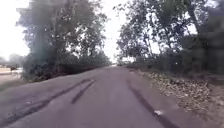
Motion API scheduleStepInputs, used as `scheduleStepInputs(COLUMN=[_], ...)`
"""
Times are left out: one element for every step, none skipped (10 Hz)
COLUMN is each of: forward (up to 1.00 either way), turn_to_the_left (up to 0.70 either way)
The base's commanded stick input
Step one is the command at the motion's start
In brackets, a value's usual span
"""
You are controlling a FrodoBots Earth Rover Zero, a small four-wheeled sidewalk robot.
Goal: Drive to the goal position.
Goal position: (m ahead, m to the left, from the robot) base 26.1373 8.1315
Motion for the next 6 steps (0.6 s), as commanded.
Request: scheduleStepInputs(forward=[1.00,1.00,1.00,1.00,1.00,1.00], turn_to_the_left=[0.00,0.00,0.00,0.00,0.00,0.00])
